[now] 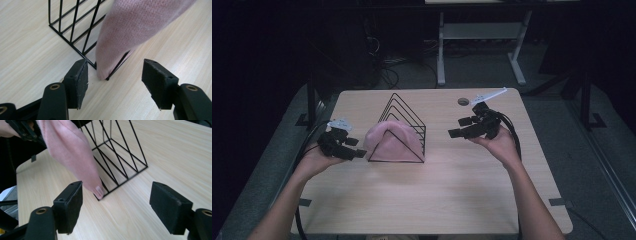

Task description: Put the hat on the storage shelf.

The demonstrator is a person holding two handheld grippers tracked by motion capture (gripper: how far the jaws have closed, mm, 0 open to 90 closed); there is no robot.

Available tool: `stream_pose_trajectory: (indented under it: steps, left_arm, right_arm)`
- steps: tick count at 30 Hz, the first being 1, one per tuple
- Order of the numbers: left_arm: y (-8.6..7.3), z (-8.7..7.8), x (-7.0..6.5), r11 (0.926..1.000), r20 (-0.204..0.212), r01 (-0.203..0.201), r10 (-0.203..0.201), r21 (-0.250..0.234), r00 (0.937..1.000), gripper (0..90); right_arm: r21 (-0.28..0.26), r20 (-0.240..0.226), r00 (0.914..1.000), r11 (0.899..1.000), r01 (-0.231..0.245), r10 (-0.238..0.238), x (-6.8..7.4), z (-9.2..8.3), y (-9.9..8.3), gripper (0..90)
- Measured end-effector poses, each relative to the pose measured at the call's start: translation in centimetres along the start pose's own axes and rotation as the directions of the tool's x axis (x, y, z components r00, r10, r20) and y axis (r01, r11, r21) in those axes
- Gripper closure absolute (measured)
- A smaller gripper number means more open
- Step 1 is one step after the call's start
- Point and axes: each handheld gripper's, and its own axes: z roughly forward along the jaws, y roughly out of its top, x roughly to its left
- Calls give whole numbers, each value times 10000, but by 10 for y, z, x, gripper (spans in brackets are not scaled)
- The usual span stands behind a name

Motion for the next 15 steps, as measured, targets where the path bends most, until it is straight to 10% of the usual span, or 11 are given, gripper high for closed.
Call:
stream_pose_trajectory:
  steps: [15]
  left_arm:
    - [-13,0,1,9994,17,334,-334,-116,9994,323]
  right_arm:
    - [89,425,9964,9973,-731,727,-16,-20,-41,197]
